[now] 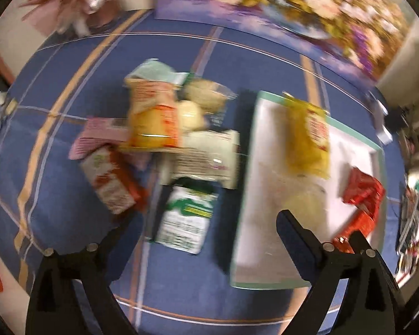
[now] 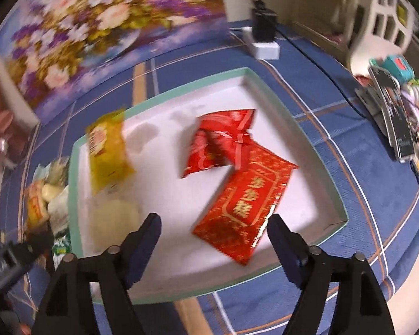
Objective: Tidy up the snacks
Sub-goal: 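Withdraw both tools from the tray toward the snack pile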
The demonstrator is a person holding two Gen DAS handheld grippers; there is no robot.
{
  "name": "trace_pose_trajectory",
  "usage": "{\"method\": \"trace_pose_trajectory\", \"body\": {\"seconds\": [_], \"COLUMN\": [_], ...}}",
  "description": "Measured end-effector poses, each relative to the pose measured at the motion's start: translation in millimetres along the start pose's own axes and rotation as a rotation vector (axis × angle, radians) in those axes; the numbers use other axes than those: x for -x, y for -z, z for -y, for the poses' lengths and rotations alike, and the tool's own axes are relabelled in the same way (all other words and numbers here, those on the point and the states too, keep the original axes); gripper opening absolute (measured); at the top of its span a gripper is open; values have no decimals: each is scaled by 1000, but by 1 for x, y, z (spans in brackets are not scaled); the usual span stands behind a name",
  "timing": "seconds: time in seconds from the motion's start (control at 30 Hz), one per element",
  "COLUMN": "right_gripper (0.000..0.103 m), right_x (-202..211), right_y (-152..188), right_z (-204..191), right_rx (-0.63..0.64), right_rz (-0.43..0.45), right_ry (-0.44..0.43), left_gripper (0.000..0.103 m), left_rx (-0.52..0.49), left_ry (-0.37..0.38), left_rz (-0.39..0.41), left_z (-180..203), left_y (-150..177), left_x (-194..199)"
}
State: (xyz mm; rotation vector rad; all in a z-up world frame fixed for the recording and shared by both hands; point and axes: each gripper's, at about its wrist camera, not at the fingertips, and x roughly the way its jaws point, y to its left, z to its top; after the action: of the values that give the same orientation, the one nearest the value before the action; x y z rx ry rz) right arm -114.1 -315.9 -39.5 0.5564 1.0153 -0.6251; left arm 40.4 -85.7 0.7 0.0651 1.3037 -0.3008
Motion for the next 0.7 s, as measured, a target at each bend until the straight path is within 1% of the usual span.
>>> {"method": "trace_pose_trajectory", "body": {"seconds": [0.17,0.27,0.3,0.47,0.7], "right_gripper": [91,98,100,101,101], "right_x": [5,9,9,14,19], "right_y": [6,8,7,8,13], "right_z": [-12,-19,-20,-25,-45], "right_rx": [35,53,54,45,70], "right_rz": [7,17,19,30,34], "right_ry": [-16,-15,-14,-10,-16], "left_gripper": [97,98,100,101,101], "left_rx": [83,116,129,174,255], "left_ry": [-3,4,6,-1,10], "left_rz": [7,14,15,24,21], "left_z": [-31,-44,-50,-68,-100], "left_y": [-6,-8,-9,-13,-16], "left_x": [4,7,8,11,10]}}
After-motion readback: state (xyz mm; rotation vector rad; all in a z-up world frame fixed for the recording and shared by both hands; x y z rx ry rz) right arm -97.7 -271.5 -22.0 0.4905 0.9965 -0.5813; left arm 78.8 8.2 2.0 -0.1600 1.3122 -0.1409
